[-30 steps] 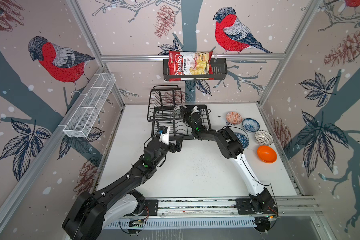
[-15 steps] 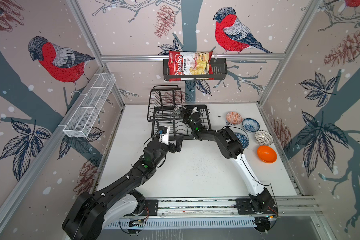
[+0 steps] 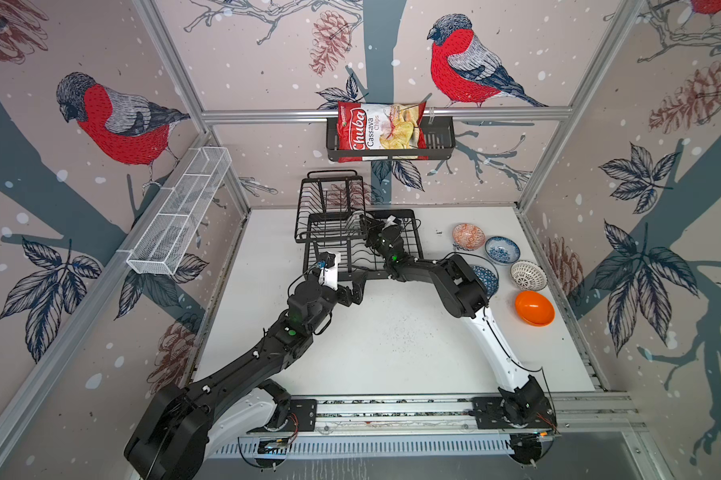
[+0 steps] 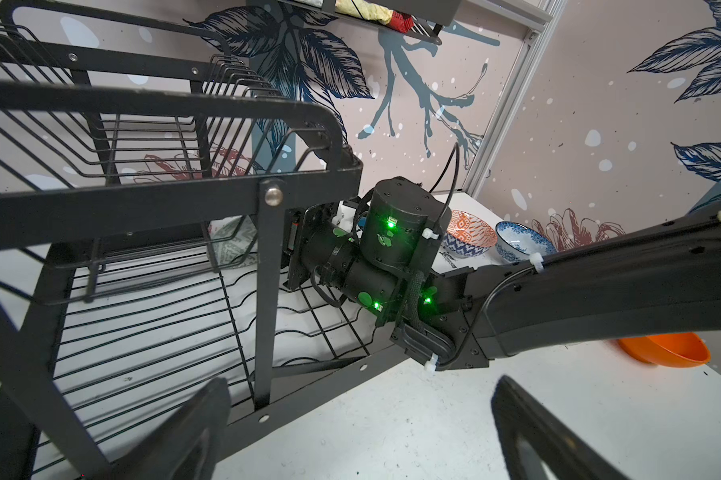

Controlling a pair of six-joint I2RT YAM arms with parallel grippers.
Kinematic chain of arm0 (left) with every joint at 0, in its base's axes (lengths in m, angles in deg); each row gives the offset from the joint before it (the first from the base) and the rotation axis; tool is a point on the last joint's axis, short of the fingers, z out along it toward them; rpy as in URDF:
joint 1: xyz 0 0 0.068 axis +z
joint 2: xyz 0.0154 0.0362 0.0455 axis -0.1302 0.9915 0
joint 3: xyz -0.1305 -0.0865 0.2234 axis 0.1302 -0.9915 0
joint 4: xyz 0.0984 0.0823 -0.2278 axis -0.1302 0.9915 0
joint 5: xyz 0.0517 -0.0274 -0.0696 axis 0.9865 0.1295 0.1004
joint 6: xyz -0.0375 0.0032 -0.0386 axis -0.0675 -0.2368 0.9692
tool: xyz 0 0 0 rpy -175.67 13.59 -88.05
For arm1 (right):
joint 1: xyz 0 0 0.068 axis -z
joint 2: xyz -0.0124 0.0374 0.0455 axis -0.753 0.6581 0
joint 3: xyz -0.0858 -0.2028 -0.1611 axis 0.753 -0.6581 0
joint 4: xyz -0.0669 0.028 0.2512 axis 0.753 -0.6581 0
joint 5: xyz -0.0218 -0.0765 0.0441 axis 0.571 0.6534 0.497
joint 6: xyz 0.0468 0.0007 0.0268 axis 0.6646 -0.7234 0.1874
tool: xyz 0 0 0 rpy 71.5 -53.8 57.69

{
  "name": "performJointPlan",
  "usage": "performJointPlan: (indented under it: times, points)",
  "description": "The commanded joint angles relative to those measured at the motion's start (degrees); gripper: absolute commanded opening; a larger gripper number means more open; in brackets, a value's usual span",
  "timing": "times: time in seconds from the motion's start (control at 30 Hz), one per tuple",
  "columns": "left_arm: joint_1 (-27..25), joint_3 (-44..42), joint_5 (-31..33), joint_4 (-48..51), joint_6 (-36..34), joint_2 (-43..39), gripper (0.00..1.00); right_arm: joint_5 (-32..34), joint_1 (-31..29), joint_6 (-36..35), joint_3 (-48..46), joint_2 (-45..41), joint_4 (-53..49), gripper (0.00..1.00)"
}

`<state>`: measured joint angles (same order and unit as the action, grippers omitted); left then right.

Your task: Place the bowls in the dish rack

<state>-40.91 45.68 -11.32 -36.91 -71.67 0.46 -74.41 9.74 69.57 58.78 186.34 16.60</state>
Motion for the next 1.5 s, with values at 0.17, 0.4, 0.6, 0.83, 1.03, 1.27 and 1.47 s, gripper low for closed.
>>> performJointPlan:
  times: [0.17, 0.4, 0.6, 0.83, 1.03, 1.27, 1.47]
  points:
    - [0.1, 0.0, 0.5, -2.0, 0.2, 0.0, 0.98, 0.0, -0.1, -1.0, 0.3, -1.2, -0.8, 0.26]
    - [0.1, 0.0, 0.5, -2.0, 0.2, 0.0, 0.98, -0.1, 0.1, -1.5, -0.6, -2.0, -0.7, 0.29]
    - [0.1, 0.1, 0.5, -1.9, 0.2, 0.1, 0.98, -0.2, 0.4, -1.9, -2.3, -3.6, -0.1, 0.3]
    - [0.1, 0.1, 0.4, -2.0, 0.2, 0.2, 0.98, 0.0, 1.1, -4.4, -7.1, -7.7, -1.0, 0.33]
    - [0.2, 0.0, 0.5, -2.0, 0.2, 0.1, 0.98, -0.9, 2.4, -6.8, -14.1, -12.9, -0.8, 0.35]
    - [0.1, -0.5, 0.5, -1.9, 0.1, -1.3, 0.98, -1.9, 3.8, -12.2, -24.0, -21.4, -1.9, 0.38]
    - [0.2, -1.1, -0.7, -2.2, -0.8, -2.4, 0.98, -2.9, 4.5, -18.9, -29.5, -29.3, -7.7, 0.41]
